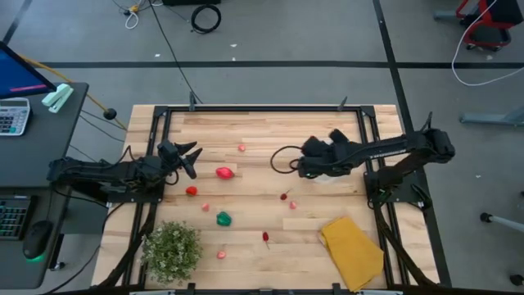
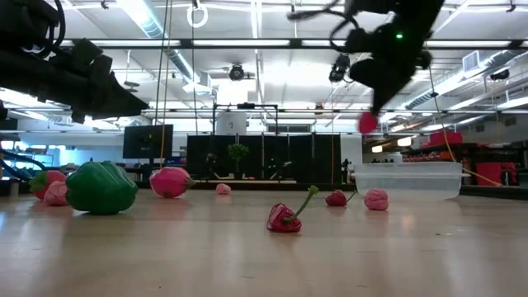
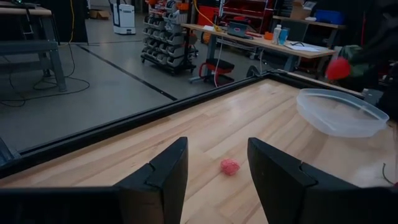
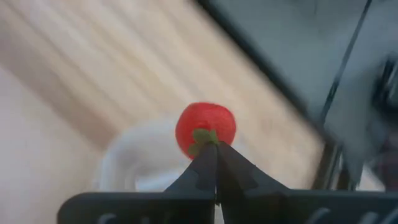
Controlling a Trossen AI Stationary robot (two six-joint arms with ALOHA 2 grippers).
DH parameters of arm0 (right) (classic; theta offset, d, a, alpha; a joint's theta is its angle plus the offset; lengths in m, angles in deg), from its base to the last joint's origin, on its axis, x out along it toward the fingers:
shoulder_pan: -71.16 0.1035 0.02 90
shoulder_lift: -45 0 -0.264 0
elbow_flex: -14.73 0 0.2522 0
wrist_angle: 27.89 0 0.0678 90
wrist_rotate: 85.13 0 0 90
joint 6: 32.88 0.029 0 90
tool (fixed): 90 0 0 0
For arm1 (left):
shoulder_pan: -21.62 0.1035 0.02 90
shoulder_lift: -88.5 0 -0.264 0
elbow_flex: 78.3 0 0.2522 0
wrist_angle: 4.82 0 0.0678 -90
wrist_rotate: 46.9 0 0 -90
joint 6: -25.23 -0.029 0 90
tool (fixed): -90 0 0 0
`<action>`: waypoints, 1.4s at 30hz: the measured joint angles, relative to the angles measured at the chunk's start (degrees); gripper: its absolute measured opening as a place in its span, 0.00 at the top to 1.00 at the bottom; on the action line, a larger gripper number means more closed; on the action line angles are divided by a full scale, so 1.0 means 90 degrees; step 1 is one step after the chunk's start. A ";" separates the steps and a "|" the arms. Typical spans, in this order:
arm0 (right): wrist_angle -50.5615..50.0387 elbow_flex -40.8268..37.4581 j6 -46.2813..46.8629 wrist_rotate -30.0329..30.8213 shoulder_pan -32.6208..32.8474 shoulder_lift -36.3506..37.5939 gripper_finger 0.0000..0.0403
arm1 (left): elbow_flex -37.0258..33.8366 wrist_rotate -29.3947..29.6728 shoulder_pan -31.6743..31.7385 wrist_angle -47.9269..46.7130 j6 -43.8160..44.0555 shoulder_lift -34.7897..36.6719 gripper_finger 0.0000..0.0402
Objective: Pick and placing Produce into tupperware
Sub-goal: Put the red strawberry into the transparent container, then put the pink dragon fruit into the transparent container
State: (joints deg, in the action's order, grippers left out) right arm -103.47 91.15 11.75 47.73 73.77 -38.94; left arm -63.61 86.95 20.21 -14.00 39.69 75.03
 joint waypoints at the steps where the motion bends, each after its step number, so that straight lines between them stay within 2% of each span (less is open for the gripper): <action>1: -0.0209 -0.0035 0.0226 -0.0205 0.0000 0.0020 0.98 | 0.0000 0.0002 0.0000 0.0000 0.0004 -0.0002 0.57; 4: -0.0362 -0.0211 0.0417 -0.0633 0.0000 0.0022 0.98 | 0.0000 0.0000 0.0000 0.0012 0.0026 -0.0002 0.57; 9: 0.0098 -0.0737 0.0430 -0.1220 -0.0040 0.0020 0.99 | 0.0000 0.0000 0.0000 0.0016 0.0325 0.0000 0.57; 15: 0.0743 -0.1352 0.0465 -0.1510 -0.0112 0.0018 0.98 | 0.0000 -0.0002 0.0000 0.0019 0.0328 -0.0002 0.57; 22: 0.1769 -0.1871 -0.0153 -0.2350 -0.0252 0.0018 0.98 | 0.0000 0.0000 0.0000 0.0027 0.0328 0.0000 0.57; 27: 0.2561 -0.2140 -0.0522 -0.2389 -0.0277 0.0010 0.96 | 0.0000 -0.0002 0.0000 0.0032 0.0328 0.0000 0.57; 33: 0.2570 -0.2016 -0.0974 -0.2380 -0.0277 0.0010 0.84 | 0.0000 -0.0002 0.0000 0.0036 0.0328 0.0000 0.57; 42: 0.2558 -0.1639 -0.1152 -0.1635 -0.0277 0.0010 0.68 | 0.0000 -0.0001 0.0000 0.0036 0.0328 0.0000 0.57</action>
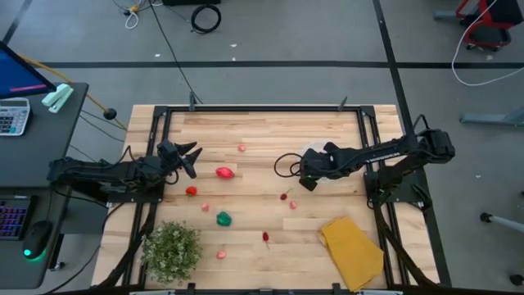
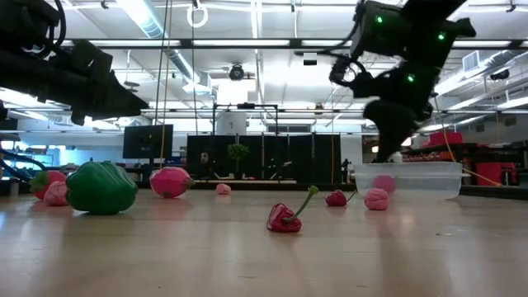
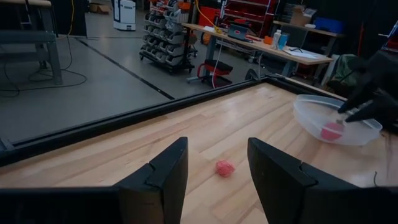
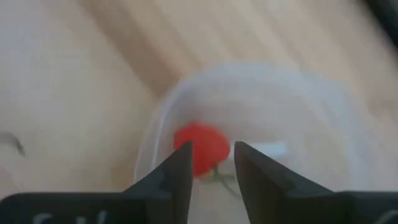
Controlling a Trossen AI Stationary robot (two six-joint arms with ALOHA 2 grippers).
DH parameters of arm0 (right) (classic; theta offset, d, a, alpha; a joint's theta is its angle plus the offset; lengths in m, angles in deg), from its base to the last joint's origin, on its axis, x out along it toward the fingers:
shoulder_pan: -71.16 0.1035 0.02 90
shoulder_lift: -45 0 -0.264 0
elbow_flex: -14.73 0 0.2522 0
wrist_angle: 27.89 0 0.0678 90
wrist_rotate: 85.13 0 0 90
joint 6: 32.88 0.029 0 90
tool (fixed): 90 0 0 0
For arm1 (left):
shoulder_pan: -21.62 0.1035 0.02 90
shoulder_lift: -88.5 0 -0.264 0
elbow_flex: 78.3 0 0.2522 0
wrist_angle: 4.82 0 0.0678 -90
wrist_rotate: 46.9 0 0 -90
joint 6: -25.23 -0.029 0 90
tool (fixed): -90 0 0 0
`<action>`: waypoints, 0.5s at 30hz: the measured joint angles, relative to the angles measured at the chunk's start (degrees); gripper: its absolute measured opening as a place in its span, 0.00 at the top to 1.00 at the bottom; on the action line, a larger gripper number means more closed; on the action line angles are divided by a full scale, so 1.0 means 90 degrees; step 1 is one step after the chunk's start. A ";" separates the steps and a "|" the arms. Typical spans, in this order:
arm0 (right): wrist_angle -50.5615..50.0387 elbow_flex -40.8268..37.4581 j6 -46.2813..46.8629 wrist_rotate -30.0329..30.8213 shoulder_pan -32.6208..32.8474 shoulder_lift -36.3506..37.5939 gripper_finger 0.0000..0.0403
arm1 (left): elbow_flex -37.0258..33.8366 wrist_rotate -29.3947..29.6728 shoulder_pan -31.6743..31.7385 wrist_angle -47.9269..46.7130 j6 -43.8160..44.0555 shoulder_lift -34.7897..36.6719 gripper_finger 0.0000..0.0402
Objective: Pick and placing Produce into tupperware
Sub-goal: Put the pink dragon fruit into the transparent container
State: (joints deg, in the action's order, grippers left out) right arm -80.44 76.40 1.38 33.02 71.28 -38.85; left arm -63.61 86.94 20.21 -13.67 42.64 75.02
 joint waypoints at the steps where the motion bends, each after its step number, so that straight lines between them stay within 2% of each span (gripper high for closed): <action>1: 0.0007 0.0106 -0.0016 0.0152 0.0000 0.0000 0.68 | 0.0000 -0.0001 0.0000 0.0000 0.0000 0.0000 0.57; 5: 0.0095 0.0670 -0.0537 0.0491 0.0000 -0.0001 0.66 | 0.0000 0.0001 0.0000 0.0000 -0.0004 -0.0002 0.57; 8: 0.0825 0.1017 -0.1097 0.0475 0.0000 0.0000 0.66 | 0.0000 0.0001 0.0000 0.0000 -0.0002 0.0000 0.57; 12: 0.2509 0.1082 -0.2001 -0.0334 0.0000 -0.0001 0.66 | 0.0000 0.0001 0.0000 0.0002 -0.0002 0.0000 0.57; 15: 0.3270 0.1086 -0.2318 -0.0801 0.0005 -0.0071 0.66 | 0.0000 -0.0065 0.0000 0.0002 -0.0002 0.0000 0.57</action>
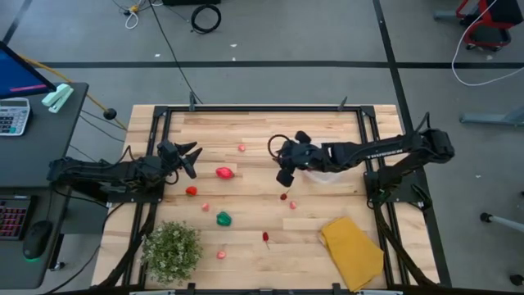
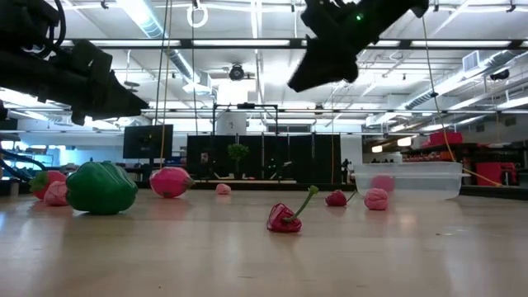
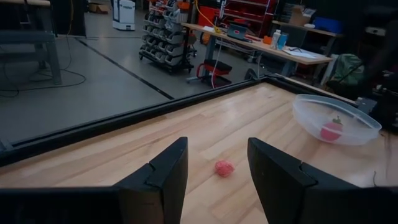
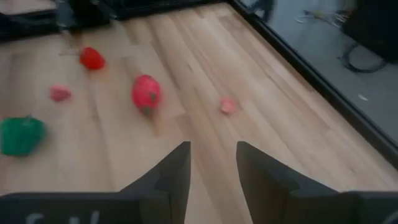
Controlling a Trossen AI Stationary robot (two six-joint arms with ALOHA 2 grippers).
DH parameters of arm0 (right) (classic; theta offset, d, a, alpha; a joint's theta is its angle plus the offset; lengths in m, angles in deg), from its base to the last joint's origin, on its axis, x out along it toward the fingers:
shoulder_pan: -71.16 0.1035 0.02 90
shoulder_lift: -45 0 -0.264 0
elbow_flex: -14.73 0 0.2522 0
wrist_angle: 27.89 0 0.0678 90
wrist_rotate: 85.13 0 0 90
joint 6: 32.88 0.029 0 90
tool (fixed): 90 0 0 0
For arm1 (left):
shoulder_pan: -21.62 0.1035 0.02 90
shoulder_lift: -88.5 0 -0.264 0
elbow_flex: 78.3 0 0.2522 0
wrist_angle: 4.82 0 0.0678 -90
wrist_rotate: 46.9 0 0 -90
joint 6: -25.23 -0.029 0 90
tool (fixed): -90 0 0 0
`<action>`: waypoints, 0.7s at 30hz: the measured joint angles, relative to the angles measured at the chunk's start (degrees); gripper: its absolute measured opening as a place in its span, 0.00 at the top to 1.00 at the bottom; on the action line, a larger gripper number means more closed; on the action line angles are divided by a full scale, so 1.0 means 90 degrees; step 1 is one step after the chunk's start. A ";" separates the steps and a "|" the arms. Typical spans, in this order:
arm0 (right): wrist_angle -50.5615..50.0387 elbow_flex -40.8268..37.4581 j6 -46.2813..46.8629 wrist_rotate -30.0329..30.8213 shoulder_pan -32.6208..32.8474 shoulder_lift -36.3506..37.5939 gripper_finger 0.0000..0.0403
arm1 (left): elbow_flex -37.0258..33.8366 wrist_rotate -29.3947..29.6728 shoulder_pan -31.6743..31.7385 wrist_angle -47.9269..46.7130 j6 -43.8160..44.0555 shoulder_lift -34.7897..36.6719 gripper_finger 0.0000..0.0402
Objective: Pick and placing Produce into tupperware
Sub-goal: Put the pink dragon fruit into the transparent container
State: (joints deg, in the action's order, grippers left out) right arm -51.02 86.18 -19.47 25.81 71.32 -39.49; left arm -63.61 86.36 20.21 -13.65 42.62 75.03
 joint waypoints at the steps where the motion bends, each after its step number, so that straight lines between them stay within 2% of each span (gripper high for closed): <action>1: 0.0032 -0.0001 -0.0040 -0.0059 0.0001 -0.0022 0.66 | 0.0000 -0.0148 0.0000 -0.0002 -0.0005 0.0000 0.57; 6: 0.0045 -0.0005 -0.0063 -0.0062 -0.0009 -0.0159 0.66 | 0.0048 -0.1412 -0.0004 0.0122 -0.0338 -0.0002 0.57; 9: 0.0030 -0.0005 -0.0075 -0.0074 -0.0062 -0.0167 0.66 | 0.0426 -0.1444 0.0002 0.0118 -0.0460 -0.0002 0.57; 13: 0.0031 -0.0005 -0.0136 -0.0052 -0.0097 -0.0165 0.66 | 0.1434 -0.1505 0.0000 -0.0050 -0.1379 -0.0020 0.57; 17: 0.0022 -0.0005 -0.0177 -0.0049 -0.0131 -0.0165 0.66 | 0.2890 -0.1879 0.0000 -0.1398 -0.1621 -0.0407 0.57; 21: 0.0078 -0.0007 -0.0316 -0.0026 -0.0178 -0.0165 0.66 | 0.4335 -0.1986 0.0000 -0.3074 -0.1123 -0.1316 0.57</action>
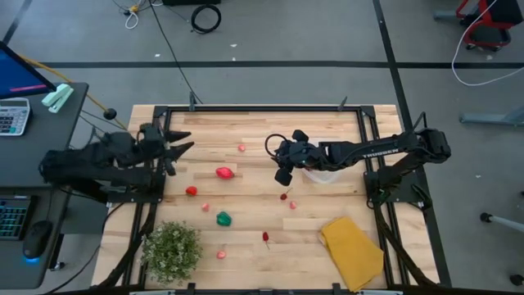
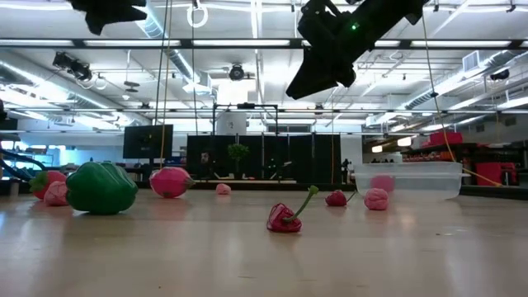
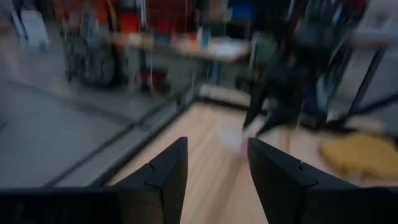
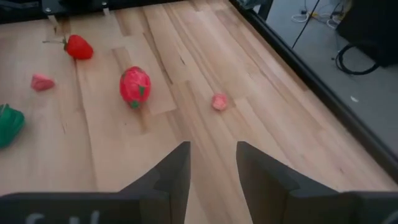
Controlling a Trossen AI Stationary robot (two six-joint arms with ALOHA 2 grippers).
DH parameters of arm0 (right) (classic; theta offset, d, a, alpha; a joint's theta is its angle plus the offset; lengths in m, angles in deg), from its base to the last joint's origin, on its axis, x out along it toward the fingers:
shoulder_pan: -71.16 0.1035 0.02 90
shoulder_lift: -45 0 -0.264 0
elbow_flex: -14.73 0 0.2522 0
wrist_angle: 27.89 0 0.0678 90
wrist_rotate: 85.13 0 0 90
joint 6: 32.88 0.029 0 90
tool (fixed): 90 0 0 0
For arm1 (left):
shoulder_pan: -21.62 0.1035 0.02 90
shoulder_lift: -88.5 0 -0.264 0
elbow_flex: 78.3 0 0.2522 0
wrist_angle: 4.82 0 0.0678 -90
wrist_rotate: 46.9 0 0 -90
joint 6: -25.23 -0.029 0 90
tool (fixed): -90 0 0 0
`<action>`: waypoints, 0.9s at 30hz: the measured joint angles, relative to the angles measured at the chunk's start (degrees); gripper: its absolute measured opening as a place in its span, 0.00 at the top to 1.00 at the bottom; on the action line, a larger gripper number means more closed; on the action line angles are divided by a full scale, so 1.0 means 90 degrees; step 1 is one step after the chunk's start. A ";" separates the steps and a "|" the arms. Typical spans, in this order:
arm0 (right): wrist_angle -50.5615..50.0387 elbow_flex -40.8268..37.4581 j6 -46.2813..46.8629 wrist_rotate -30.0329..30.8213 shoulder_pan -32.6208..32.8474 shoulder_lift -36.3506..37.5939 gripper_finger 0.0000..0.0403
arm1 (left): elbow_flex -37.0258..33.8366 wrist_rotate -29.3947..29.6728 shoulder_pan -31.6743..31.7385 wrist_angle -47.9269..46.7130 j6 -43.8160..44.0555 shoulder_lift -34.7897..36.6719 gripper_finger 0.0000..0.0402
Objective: Pick and placing Produce into tupperware
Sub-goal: Put the pink dragon fruit into the transparent container
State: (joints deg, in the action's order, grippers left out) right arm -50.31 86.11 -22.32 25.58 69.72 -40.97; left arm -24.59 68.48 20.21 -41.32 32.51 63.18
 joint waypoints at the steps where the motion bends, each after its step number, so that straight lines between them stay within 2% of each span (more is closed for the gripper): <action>1: 0.0018 0.0000 -0.0024 0.0010 -0.0016 0.0001 0.66 | 0.0300 0.0000 0.0002 -0.0370 0.0035 -0.0286 0.57; 6: 0.0019 0.0000 -0.0021 0.0023 -0.0133 0.0005 0.66 | 0.1685 -0.0007 0.0044 -0.2122 0.0031 -0.1972 0.57; 9: 0.0017 0.0000 -0.0014 0.0025 -0.0165 0.0005 0.66 | 0.2132 -0.0010 0.0129 -0.2703 0.0003 -0.2925 0.57; 17: -0.0008 -0.0002 -0.0021 0.0025 -0.0162 0.0005 0.66 | 0.2234 -0.0027 0.0612 -0.2066 -0.0319 -0.4728 0.57; 19: -0.0010 -0.0002 -0.0021 0.0025 -0.0162 0.0005 0.66 | 0.2234 -0.0409 0.0817 -0.2043 -0.0221 -0.5074 0.57; 24: -0.0101 -0.0005 -0.0023 0.0023 -0.0155 0.0005 0.66 | 0.2231 -0.1977 0.1215 -0.2165 -0.0695 -0.5816 0.57; 27: -0.0140 -0.0005 -0.0024 0.0023 -0.0155 0.0005 0.66 | 0.2230 -0.2235 0.1282 -0.2164 -0.1146 -0.6207 0.56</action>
State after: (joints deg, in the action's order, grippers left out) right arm -51.57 86.07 -22.53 25.78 68.33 -40.93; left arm -4.52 48.37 31.75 -60.79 22.20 7.32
